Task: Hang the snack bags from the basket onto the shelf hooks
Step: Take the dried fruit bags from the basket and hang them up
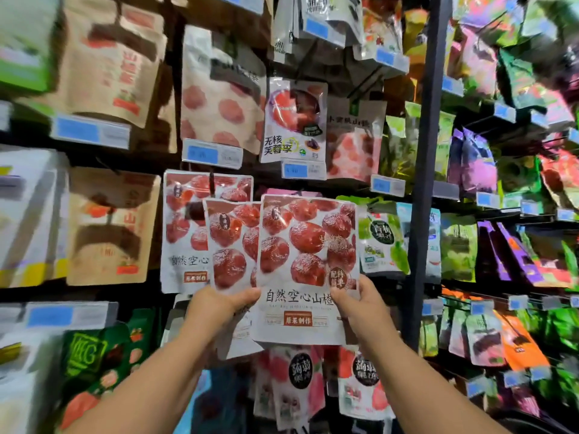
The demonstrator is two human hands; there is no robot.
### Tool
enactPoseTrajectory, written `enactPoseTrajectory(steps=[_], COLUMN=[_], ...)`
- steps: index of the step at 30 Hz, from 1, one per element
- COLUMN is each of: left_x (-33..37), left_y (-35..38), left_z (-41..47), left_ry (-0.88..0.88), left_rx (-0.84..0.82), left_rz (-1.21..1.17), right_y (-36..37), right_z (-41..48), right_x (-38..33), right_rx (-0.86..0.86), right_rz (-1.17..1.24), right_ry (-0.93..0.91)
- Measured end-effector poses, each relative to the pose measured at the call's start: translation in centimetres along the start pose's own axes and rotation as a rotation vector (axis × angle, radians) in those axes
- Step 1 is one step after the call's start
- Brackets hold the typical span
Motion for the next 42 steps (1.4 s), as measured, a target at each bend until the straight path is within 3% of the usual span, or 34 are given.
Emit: enactPoseTrajectory(steps=[20, 31, 42], left_x=[-1.6, -2.9, -2.9], left_y=[-17.1, -20.9, -22.2], left_z=[2.5, 2.7, 3.0], left_ry=[-0.024, -0.003, 0.052], left_rx=[0.262, 0.279, 0.197], left_rz=[0.040, -0.027, -0.161], right_y=[14.6, 18.3, 18.5], right_z=[4.0, 6.1, 6.5], right_x=[-2.3, -3.2, -3.7], right_rx=[-0.126, -0.118, -0.074], right_rz=[0.119, 0.122, 0.120], right_ry=[-0.048, -0.085, -0.066])
Point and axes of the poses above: each hand's wrist, its own z-axis towards the middle knuckle, its own y-axis out of the palm, x = y × z, the point moved 10 cm from there along z, towards the middle knuckle, and after that the axes turned 8 degrees about -y, right-handed, at the moved point
